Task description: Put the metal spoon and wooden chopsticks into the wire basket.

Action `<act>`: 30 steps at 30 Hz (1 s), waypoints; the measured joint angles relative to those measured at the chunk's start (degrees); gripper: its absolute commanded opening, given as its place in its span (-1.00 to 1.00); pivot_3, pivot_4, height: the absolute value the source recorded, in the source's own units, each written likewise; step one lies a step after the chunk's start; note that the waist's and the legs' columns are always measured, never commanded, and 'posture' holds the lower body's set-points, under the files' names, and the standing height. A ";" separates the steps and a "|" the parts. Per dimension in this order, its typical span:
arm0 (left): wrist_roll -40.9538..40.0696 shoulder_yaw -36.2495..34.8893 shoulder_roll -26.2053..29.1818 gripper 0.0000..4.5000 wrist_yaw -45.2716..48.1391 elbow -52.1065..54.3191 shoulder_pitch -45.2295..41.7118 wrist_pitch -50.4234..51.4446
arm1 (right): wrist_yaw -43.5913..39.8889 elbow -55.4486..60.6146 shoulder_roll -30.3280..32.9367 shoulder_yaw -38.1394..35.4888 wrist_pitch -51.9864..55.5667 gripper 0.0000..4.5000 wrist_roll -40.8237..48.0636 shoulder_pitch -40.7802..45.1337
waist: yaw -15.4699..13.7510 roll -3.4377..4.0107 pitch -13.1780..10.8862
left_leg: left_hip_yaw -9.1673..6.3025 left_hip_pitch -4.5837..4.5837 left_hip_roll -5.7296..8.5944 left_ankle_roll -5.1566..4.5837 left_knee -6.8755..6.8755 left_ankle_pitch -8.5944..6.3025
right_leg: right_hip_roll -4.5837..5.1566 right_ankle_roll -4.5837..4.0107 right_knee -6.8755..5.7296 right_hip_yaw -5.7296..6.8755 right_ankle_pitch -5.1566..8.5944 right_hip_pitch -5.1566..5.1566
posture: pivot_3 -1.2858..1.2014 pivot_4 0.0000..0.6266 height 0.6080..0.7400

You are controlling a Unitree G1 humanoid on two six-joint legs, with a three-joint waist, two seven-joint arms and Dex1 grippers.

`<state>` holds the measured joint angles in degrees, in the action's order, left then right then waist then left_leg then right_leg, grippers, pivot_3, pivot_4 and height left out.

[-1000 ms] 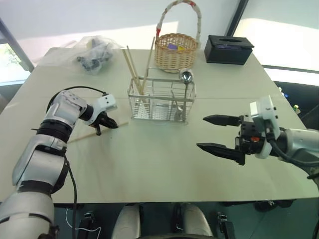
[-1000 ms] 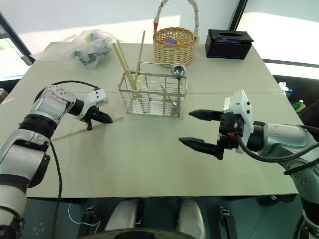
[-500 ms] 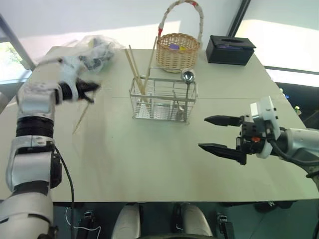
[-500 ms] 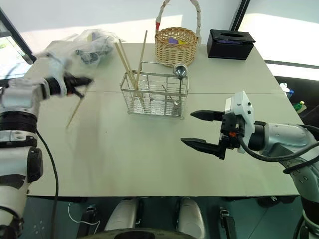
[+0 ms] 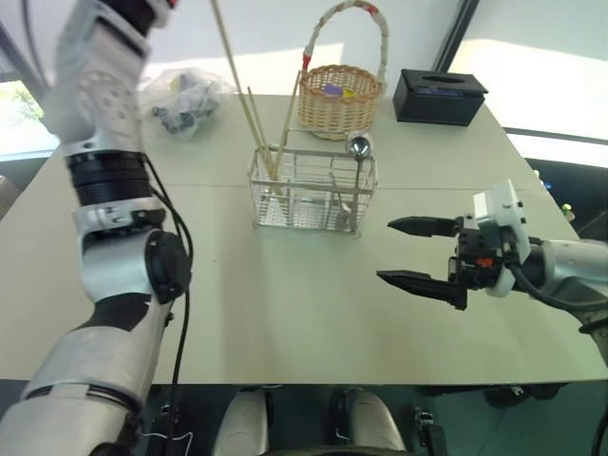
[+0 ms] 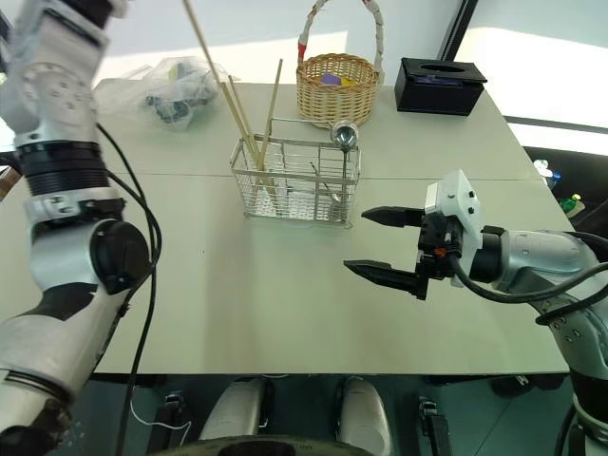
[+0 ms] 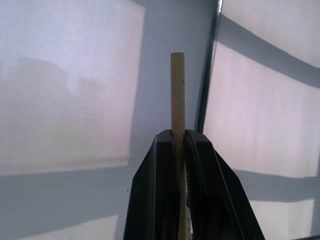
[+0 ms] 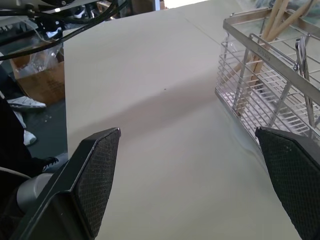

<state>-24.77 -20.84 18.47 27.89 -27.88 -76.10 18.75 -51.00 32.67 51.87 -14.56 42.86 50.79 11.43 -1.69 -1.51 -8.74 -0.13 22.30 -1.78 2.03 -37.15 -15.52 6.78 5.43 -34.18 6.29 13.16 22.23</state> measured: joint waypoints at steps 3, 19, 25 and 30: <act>0.01 1.83 -2.09 -0.98 0.33 -1.20 1.62 -0.56 | 1.61 0.00 -1.05 0.00 -0.06 1.00 0.00 1.00 | 0.07 0.03 0.00 | 0.02 0.00 0.00 0.00 0.01 0.00 | 0.00 0.00 0.00 -0.01 0.00 0.01 | 0.03 -0.52 0.57; 2.70 10.04 -8.18 0.40 0.65 1.54 18.21 -1.56 | 7.81 -1.18 -3.26 -0.89 0.21 1.00 1.20 3.54 | -0.55 0.02 -0.01 | 0.00 0.06 0.00 0.00 0.01 0.00 | 0.00 -0.02 0.05 -0.01 -0.01 0.04 | 0.03 -0.52 0.57; 1.50 10.01 -7.80 0.99 -0.51 8.68 19.60 0.83 | 8.23 -2.16 -3.56 -0.50 0.43 1.00 1.21 4.88 | -0.54 0.02 -0.01 | 0.00 0.06 0.00 -0.01 0.01 0.00 | 0.00 -0.02 0.04 -0.01 -0.01 0.04 | 0.03 -0.52 0.57; -1.33 9.10 2.19 0.99 1.32 13.70 17.34 9.18 | 8.26 -3.30 -4.08 0.47 0.45 1.00 1.17 5.76 | -0.15 0.06 -0.03 | -0.01 0.05 -0.04 -0.01 0.02 0.00 | -0.07 -0.03 -0.02 -0.01 0.00 0.10 | 0.03 -0.52 0.57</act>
<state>-26.10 -11.74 20.66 29.21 -14.18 -58.76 27.93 -42.73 29.36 47.79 -14.09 43.31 51.96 17.18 -1.83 -1.44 -8.77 -0.14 22.35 -1.82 2.02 -37.13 -15.53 6.71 5.40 -34.20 6.28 13.15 22.33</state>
